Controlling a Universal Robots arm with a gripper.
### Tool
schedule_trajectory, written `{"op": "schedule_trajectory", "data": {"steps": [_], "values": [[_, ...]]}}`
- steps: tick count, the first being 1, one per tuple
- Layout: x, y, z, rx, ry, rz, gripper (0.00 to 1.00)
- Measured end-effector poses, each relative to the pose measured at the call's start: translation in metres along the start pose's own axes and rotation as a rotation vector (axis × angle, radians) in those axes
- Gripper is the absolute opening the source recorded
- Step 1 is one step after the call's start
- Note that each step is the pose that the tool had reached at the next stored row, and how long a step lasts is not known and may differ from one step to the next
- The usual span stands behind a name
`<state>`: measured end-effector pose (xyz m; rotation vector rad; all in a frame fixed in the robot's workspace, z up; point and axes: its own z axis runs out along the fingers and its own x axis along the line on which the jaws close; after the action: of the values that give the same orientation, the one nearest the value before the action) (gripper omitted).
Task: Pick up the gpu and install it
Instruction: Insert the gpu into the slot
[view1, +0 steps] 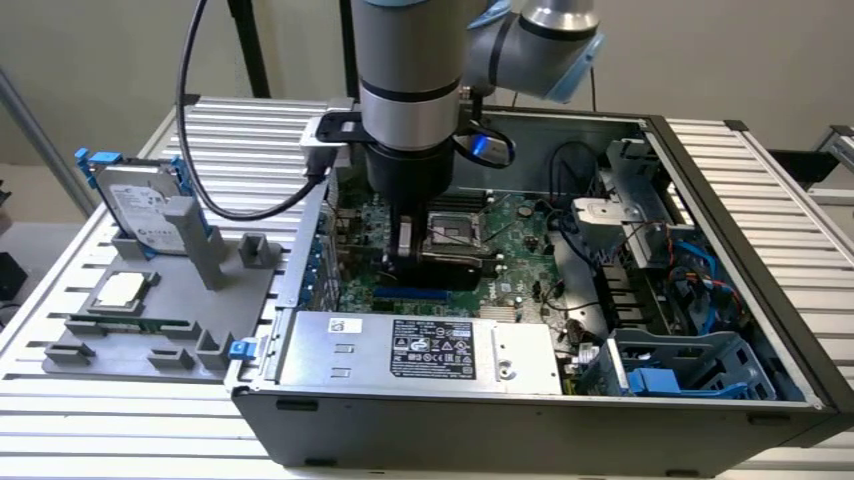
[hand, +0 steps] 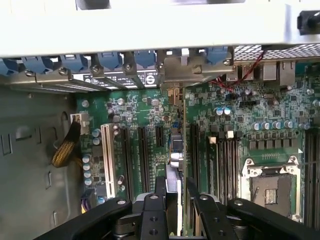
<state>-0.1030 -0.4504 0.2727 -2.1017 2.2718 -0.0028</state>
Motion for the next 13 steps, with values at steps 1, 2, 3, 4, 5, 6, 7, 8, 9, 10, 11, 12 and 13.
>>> {"op": "schedule_trajectory", "data": {"steps": [1,2,3,4,5,6,7,8,9,10,11,12,13], "values": [[0.0,0.0002,0.0009,-0.0001,-0.0001,-0.003,0.0],[0.0,0.0005,0.0016,-0.0001,-0.0001,-0.004,0.0],[0.0001,0.0007,0.002,-0.0002,0.0,-0.005,0.0],[0.0001,0.0008,0.0021,-0.0003,0.0002,-0.005,0.0],[0.0001,0.0008,0.0022,-0.0004,0.0003,-0.005,0.0],[0.0,0.0008,0.0023,-0.0005,0.0002,-0.005,0.0],[-0.0001,0.0009,0.0025,-0.0005,0.0,-0.005,0.0],[-0.0002,0.0009,0.0026,-0.0006,-0.0002,-0.005,0.0],[-0.0003,0.001,0.0027,-0.0007,-0.0003,-0.005,0.0],[-0.0006,0.0011,0.0027,-0.0009,-0.0003,-0.005,0.0],[-0.0008,0.0014,0.0027,-0.001,-0.0002,-0.005,0.0],[-0.001,0.0016,0.0028,-0.0011,-0.0001,-0.005,0.0],[-0.0013,0.0019,0.003,-0.0011,-0.0001,-0.005,0.0]]}}
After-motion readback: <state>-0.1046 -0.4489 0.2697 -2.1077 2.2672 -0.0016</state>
